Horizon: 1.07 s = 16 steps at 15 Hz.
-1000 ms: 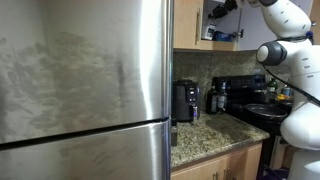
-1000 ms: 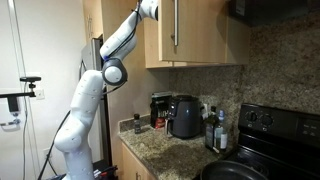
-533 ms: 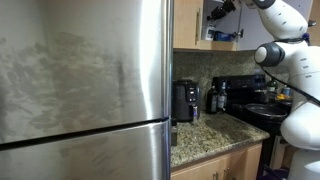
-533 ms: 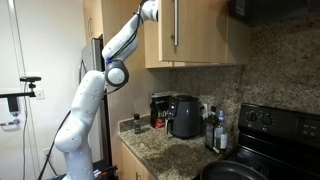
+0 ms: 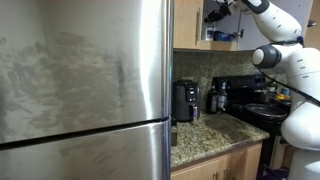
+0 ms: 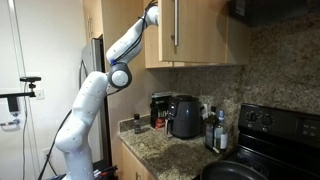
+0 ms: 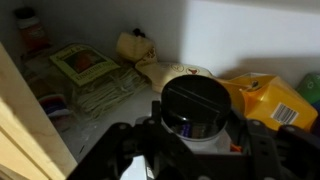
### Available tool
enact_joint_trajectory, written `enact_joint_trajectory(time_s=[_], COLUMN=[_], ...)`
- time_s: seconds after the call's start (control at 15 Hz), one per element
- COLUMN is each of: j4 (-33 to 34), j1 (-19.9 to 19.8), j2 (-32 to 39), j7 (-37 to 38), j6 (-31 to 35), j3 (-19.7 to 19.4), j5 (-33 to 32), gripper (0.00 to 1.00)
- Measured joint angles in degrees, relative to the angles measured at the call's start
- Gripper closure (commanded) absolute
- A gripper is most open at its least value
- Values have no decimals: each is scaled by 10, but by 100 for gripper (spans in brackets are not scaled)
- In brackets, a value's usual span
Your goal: Put the salt on the bottom part of the cupboard drawer above it
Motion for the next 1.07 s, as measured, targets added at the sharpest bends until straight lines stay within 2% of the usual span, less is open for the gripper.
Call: enact_joint_trajectory(time_s=[0.13, 0.47, 0.67, 0.73, 0.87, 0.93, 1.07], j4=[2, 32, 35, 34, 2, -16, -32], j1=[-1, -16, -24, -28, -37, -44, -62], j2=[3, 6, -18, -32, -71, -94, -127], j7=[-1, -32, -11, 11, 10, 9, 6], j6=[2, 1, -4, -24, -79, -114, -194], j3=[5, 37, 39, 35, -5, -27, -45], j5=[1, 1, -17, -35, -31, -31, -31], gripper=[0, 0, 0, 0, 0, 0, 0])
